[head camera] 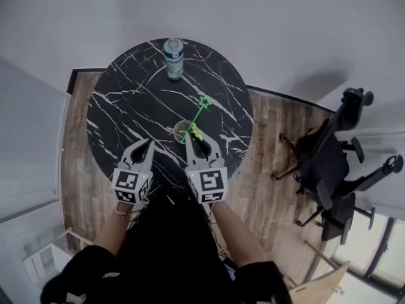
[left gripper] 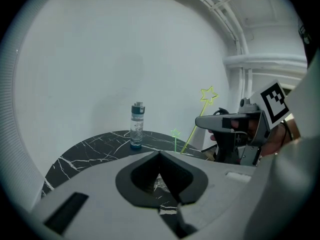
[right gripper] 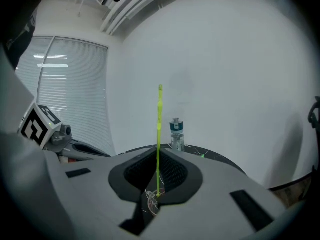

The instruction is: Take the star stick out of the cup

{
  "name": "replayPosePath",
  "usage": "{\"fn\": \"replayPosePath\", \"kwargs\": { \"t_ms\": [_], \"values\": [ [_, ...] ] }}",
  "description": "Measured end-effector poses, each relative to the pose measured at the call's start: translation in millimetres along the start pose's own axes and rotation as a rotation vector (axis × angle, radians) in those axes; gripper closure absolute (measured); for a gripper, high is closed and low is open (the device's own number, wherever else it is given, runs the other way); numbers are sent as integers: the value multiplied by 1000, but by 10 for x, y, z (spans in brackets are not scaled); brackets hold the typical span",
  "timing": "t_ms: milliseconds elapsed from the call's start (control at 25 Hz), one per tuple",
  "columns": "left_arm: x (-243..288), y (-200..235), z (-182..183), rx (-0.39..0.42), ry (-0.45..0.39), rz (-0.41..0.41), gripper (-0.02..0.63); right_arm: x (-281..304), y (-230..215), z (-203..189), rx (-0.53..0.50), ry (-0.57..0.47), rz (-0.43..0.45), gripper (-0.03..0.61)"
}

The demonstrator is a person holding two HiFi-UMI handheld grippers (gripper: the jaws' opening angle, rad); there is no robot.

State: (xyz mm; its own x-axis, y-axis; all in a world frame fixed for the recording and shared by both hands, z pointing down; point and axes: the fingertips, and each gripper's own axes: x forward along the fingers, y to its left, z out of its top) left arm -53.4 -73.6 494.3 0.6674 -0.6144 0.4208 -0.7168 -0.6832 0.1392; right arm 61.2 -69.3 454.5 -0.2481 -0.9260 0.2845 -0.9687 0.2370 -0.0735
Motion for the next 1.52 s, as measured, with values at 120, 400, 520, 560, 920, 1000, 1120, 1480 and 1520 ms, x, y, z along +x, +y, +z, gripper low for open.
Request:
{"fn": "replayPosePath", "kwargs": {
  "t_ms": [120, 400, 520, 560, 920, 1000, 1120, 1480, 1520],
  "values": [
    [-46, 30, 79, 0, -18, 0, 615, -20, 73, 115, -17, -13, 8, 572],
    [-141, 105, 195, -9, -54, 12, 615, -45, 246, 327, -49, -29, 32, 572],
    [-173, 126, 221, -17, -65, 18, 615, -29, 308, 368, -58, -16, 55, 572],
    [-189, 138, 216, -20, -66, 21, 615, -17, 344, 366, -61, -2, 69, 572],
    [-389, 372, 61, -75, -63, 101, 615, 219, 861, 184, -110, 150, 250, 572],
    [-451, 451, 15, -90, -62, 127, 615, 277, 970, 109, -117, 181, 287, 572],
    [-552, 557, -78, -116, -58, 163, 615, 357, 1109, -27, -125, 236, 333, 572],
    [-751, 701, -448, -194, -22, 231, 615, 458, 1441, -582, -156, 464, 473, 573],
    [-764, 710, -486, -202, -19, 236, 615, 462, 1452, -646, -167, 487, 479, 572]
  ]
}}
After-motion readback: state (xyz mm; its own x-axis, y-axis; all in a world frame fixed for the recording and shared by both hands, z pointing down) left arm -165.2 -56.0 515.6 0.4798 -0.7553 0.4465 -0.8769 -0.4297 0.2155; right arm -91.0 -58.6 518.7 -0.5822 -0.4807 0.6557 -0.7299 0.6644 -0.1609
